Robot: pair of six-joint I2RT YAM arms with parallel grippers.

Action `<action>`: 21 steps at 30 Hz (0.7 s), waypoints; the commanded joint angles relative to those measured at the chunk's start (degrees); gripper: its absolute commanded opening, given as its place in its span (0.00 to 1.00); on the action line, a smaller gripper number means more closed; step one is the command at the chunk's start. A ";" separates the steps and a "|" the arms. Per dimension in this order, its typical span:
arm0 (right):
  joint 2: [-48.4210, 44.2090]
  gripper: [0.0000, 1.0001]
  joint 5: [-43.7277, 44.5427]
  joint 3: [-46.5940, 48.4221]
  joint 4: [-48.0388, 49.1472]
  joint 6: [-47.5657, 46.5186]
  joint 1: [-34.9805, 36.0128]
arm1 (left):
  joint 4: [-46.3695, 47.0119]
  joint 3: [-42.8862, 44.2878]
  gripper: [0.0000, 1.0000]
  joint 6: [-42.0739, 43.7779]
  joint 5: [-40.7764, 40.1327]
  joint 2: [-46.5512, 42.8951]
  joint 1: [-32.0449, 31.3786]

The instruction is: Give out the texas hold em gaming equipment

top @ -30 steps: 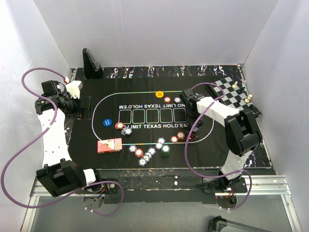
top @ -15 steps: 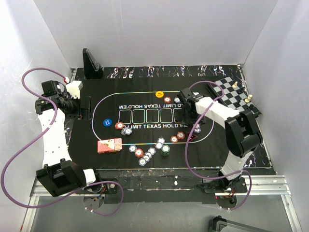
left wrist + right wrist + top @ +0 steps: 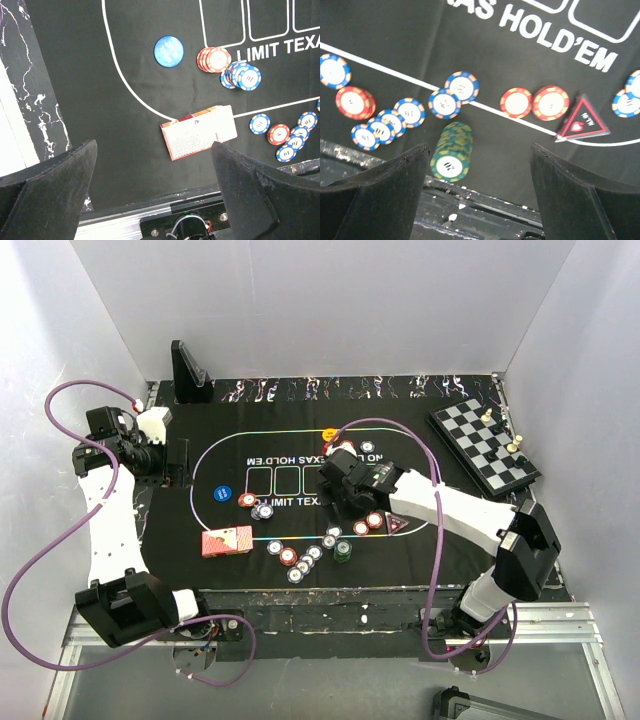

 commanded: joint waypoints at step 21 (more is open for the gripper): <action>5.32 0.79 -5.59 -5.90 3.11 2.95 6.43 | 0.14 1.60 1.00 -0.51 1.22 -0.73 0.27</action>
